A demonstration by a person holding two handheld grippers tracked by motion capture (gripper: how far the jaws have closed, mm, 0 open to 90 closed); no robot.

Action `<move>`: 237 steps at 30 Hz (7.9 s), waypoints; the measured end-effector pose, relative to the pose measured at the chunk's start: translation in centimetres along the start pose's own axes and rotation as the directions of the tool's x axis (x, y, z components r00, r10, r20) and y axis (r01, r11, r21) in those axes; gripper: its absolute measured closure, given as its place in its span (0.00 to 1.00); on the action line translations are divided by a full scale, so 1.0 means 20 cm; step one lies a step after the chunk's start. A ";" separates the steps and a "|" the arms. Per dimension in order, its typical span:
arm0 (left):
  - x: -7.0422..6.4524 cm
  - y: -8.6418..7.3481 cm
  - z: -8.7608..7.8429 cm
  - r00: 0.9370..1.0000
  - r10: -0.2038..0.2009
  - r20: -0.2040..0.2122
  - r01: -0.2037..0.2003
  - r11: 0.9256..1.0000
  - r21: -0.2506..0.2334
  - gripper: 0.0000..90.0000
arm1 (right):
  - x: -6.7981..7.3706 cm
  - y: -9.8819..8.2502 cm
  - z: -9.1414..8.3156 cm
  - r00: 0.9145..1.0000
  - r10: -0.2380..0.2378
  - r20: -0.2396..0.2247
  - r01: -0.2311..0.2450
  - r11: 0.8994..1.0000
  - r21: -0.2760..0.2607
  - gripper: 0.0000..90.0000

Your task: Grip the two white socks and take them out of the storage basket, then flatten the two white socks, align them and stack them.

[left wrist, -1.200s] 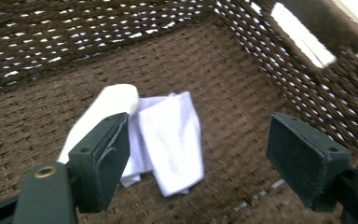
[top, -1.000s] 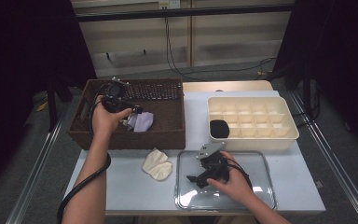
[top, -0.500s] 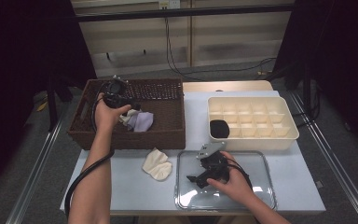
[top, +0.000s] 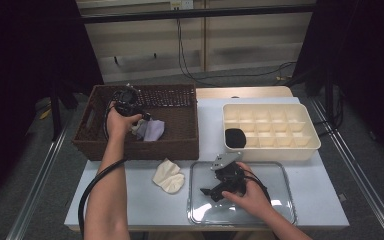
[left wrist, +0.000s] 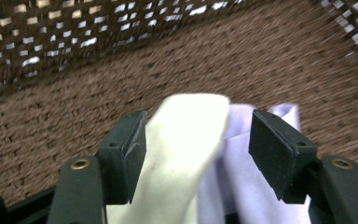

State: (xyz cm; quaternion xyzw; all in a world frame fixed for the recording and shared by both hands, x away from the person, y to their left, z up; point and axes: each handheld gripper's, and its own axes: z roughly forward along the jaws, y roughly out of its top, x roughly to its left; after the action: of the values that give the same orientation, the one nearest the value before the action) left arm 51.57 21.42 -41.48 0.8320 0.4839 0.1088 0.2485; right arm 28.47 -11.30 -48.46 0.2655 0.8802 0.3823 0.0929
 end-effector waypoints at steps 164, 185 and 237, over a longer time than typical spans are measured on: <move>-0.59 -0.55 -0.49 0.971 0.118 0.206 -0.094 0.988 -0.120 0.16 | 0.00 0.00 0.00 1.000 -0.001 -0.004 0.001 1.000 0.009 0.06; -0.67 -0.69 -0.30 0.968 0.135 0.209 -0.112 0.987 -0.120 0.28 | 0.00 0.00 0.00 1.000 -0.001 -0.004 0.001 1.000 0.009 0.06; -0.73 -0.76 -0.19 0.956 0.164 0.243 -0.160 0.986 -0.037 0.88 | 0.00 0.00 0.00 1.000 0.004 0.001 -0.004 1.000 0.009 0.06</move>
State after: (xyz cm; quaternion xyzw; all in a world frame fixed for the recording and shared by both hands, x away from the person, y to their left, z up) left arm 31.03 16.24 -45.20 0.8737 0.3789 0.0295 0.3038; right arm 28.43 -11.29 -48.43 0.2680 0.8812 0.3786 0.0913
